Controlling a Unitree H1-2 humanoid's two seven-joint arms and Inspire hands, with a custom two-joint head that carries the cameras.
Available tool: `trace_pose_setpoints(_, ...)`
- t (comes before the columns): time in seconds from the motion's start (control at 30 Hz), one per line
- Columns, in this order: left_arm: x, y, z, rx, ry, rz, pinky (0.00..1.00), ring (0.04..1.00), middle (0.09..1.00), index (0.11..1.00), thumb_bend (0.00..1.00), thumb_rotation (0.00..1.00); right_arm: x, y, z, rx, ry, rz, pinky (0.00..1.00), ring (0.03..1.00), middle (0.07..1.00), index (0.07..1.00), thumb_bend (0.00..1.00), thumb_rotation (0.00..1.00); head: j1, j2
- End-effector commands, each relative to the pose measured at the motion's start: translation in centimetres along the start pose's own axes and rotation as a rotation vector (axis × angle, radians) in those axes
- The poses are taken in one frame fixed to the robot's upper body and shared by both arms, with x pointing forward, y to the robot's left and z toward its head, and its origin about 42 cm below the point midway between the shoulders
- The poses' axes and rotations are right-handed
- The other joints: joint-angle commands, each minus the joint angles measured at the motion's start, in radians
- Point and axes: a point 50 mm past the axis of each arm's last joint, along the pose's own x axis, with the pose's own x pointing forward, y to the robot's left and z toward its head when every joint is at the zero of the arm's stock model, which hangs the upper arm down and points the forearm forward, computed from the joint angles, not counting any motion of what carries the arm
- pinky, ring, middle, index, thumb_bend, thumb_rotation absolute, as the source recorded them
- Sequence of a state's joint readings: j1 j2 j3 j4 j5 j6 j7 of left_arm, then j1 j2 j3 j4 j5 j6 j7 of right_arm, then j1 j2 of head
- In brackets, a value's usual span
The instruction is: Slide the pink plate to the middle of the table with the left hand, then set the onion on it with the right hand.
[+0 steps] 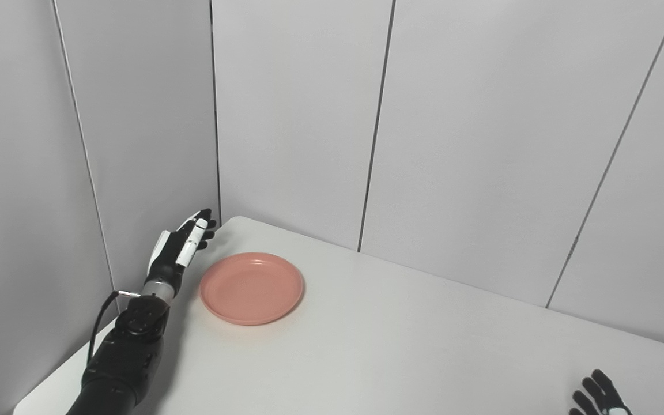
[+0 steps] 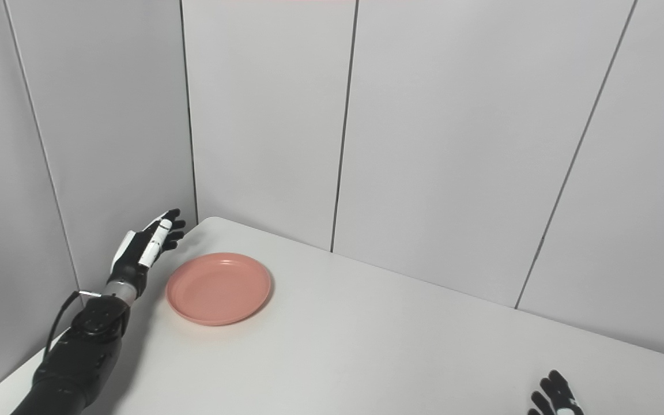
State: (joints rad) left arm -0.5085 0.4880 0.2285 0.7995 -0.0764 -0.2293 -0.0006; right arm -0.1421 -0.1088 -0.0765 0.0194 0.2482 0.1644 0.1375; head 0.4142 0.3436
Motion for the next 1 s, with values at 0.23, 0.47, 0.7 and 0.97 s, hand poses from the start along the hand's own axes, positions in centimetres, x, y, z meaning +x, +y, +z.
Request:
trace_pose_setpoints(0.23, 1.0, 0.0, 1.4, 0.054, -0.071, -0.045, 0.82, 0.855, 0.879, 0.876, 0.55, 1.00, 0.6, 0.5, 2.0, -0.004, -0.060, 0.019, 0.94, 0.946, 0.951, 0.957, 0.54, 0.76, -0.003, 0.003)
trace_pose_setpoints(0.47, 0.2, -0.7, 0.2, 0.062, -0.064, -0.088, 0.91, 0.878, 0.882, 0.879, 0.54, 1.00, 0.5, 0.5, 2.1, -0.009, -0.061, 0.017, 0.93, 0.945, 0.950, 0.957, 0.54, 0.77, -0.002, 0.007)
trace_pose_setpoints(0.7, 0.1, -1.7, -0.1, 0.057, -0.050, -0.129, 0.89, 0.892, 0.901, 0.895, 0.55, 1.00, 0.5, 0.5, 2.1, -0.003, -0.065, 0.014, 0.93, 0.943, 0.946, 0.951, 0.55, 0.75, -0.004, 0.008)
trace_pose_setpoints(0.97, 0.0, -2.9, 0.5, 0.028, -0.038, -0.139, 0.84, 0.870, 0.886, 0.884, 0.53, 1.00, 0.5, 0.5, 2.2, 0.000, -0.065, 0.009, 0.93, 0.943, 0.944, 0.947, 0.55, 0.75, -0.006, 0.008)
